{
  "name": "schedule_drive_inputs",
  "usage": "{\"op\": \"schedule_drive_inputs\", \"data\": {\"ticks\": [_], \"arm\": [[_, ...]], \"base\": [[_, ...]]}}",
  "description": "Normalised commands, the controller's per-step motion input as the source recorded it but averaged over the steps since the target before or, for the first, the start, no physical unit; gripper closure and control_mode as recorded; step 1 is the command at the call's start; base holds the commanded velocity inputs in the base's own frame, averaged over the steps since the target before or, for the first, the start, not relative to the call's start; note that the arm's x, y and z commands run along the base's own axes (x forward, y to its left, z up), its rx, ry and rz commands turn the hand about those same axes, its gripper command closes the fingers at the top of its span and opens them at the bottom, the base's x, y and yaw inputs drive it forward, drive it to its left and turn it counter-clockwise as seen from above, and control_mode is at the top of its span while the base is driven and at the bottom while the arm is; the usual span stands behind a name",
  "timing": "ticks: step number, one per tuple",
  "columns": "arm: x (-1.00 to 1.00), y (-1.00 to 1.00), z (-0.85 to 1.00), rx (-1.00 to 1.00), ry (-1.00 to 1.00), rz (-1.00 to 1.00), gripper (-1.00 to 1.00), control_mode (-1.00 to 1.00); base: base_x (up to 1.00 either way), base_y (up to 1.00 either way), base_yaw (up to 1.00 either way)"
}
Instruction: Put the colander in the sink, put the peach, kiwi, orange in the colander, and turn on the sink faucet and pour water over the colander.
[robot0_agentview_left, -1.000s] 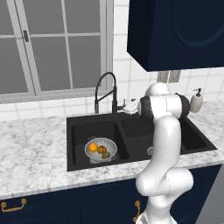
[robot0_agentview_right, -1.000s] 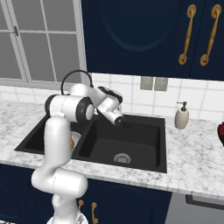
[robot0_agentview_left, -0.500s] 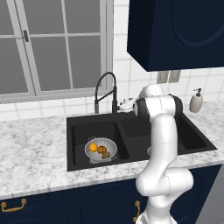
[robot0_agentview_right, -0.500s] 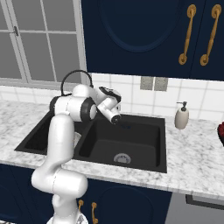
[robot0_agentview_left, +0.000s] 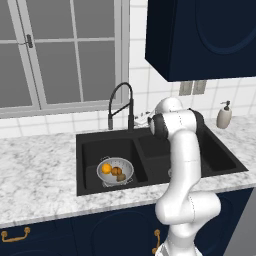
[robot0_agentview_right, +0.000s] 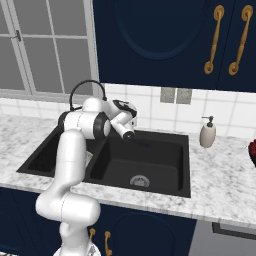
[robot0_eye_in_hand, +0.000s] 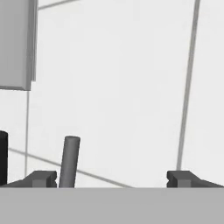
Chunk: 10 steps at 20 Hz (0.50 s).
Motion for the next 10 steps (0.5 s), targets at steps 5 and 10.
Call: {"op": "schedule_drive_inputs", "data": {"ticks": [5, 10], "arm": [[0.36, -0.04, -0.17, 0.00, 0.00, 0.00, -1.00, -1.00], [0.39, 0.00, -0.11, 0.00, 0.00, 0.00, -1.00, -1.00]], "base": [[0.00, 0.00, 0.00], [0.00, 0.00, 0.00]]}}
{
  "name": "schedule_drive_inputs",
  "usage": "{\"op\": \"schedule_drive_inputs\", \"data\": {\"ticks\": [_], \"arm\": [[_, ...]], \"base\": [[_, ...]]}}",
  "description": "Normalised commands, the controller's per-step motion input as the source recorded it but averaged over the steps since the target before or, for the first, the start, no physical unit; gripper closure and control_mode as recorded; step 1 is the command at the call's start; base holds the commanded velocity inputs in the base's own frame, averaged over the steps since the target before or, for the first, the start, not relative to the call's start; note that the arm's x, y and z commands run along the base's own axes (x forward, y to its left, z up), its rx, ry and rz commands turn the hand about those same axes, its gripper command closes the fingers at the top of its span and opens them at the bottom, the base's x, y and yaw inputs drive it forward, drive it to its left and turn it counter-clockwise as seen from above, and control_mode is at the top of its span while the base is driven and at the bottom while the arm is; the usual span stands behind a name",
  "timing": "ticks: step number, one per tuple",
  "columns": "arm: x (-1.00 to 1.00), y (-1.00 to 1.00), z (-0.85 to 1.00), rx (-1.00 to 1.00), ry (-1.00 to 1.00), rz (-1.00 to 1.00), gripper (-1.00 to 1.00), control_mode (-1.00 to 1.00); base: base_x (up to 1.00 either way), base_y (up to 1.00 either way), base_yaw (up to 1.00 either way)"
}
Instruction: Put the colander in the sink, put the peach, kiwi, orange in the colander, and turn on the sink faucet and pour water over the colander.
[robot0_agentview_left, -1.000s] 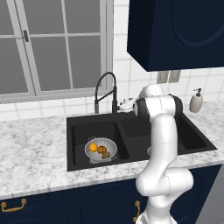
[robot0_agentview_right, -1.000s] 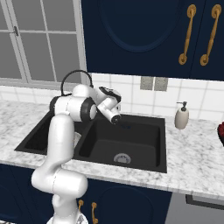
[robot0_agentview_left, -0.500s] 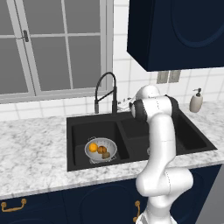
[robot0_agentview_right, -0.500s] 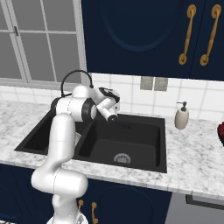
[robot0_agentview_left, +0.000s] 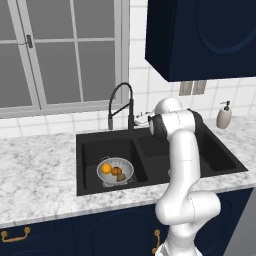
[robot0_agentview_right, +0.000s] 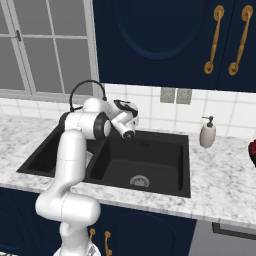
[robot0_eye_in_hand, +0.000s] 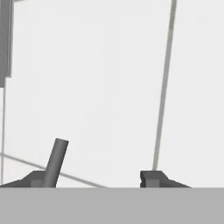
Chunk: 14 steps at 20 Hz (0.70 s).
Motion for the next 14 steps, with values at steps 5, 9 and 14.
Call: {"op": "schedule_drive_inputs", "data": {"ticks": [5, 9, 14], "arm": [[0.08, 0.17, -0.10, 0.00, 0.00, -0.06, -1.00, -1.00], [0.04, 0.14, 0.00, 0.00, 0.00, -0.13, -1.00, -1.00], [0.23, 0.00, 0.00, 0.00, 0.00, -0.05, -1.00, -1.00]], "base": [[0.00, 0.00, 0.00], [0.00, 0.00, 0.00], [0.00, 0.00, 0.00]]}}
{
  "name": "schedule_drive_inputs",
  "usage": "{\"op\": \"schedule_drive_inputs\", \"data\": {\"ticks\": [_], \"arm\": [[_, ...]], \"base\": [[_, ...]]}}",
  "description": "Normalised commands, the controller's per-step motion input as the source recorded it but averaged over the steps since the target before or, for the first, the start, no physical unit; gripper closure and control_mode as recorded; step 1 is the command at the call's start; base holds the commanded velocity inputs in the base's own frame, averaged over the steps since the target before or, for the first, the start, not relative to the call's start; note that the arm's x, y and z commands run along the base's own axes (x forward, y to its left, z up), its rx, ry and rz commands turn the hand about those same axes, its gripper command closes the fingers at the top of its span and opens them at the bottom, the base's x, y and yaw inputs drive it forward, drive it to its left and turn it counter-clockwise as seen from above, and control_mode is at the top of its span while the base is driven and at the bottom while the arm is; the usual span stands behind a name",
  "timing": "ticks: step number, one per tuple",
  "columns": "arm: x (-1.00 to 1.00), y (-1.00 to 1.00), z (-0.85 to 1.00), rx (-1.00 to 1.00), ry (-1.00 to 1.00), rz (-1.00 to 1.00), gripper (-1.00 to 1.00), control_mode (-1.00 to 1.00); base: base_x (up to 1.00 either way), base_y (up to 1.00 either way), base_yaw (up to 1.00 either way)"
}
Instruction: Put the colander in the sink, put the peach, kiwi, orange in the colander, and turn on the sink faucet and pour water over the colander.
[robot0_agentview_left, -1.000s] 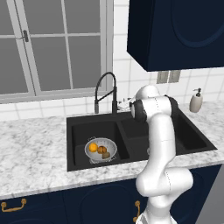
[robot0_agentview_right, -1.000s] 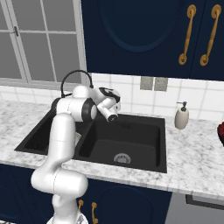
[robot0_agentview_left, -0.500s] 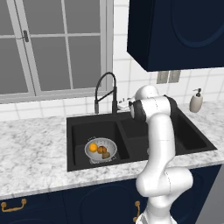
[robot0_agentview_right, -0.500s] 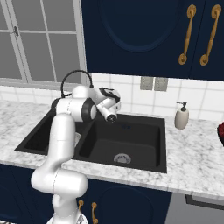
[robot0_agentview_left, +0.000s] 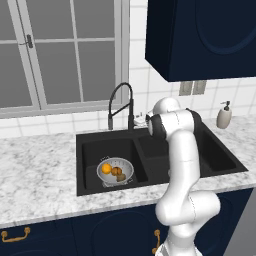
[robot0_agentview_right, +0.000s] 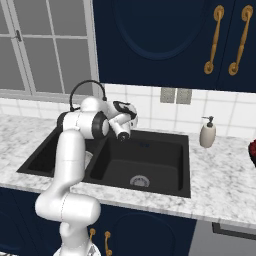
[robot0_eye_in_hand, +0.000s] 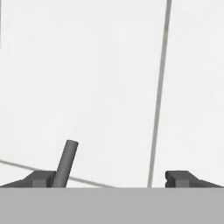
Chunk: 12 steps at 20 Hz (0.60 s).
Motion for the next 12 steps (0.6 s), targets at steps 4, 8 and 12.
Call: {"op": "schedule_drive_inputs", "data": {"ticks": [4, 8, 12], "arm": [[0.27, -0.01, 0.00, 0.00, 0.00, -0.01, 1.00, -1.00], [0.19, -0.11, 0.00, 0.00, 0.00, 0.00, 1.00, -1.00], [0.14, -0.30, 0.00, 0.00, 0.01, -0.04, 1.00, -1.00]], "base": [[0.00, 0.00, 0.00], [0.00, 0.00, 0.00], [0.00, 0.00, 0.00]]}}
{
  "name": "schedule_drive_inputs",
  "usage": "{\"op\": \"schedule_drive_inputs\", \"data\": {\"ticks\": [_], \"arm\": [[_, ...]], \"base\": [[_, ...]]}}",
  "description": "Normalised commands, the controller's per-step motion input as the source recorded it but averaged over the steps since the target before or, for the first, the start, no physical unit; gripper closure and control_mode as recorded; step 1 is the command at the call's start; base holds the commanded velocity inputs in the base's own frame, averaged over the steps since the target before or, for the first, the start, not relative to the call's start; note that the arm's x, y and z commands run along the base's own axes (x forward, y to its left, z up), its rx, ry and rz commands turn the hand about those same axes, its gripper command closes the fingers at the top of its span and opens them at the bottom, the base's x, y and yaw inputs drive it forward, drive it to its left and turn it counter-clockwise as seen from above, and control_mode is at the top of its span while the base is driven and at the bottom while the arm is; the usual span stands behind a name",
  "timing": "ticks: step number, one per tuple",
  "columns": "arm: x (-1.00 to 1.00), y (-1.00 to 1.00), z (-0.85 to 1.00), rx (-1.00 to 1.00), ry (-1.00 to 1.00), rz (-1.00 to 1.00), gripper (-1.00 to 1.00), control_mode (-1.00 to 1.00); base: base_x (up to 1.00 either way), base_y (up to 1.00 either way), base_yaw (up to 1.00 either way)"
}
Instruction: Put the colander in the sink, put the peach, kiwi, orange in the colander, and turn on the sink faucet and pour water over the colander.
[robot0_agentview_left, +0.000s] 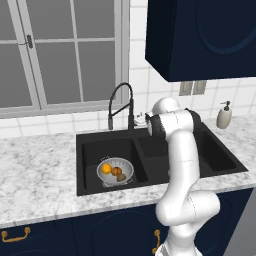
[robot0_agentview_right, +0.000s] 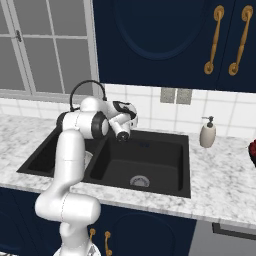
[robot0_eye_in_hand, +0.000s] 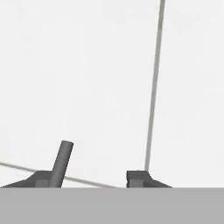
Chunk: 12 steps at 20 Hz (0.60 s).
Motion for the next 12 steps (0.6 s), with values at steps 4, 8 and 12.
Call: {"op": "schedule_drive_inputs", "data": {"ticks": [4, 8, 12], "arm": [[0.21, -0.51, 0.00, 0.00, 0.07, -0.14, 1.00, -1.00], [0.21, -0.61, 0.00, 0.00, 0.08, -0.14, 1.00, -1.00], [0.17, -0.78, 0.00, 0.00, 0.05, -0.12, 1.00, -1.00]], "base": [[0.00, 0.00, 0.00], [0.00, 0.00, 0.00], [0.00, 0.00, 0.00]]}}
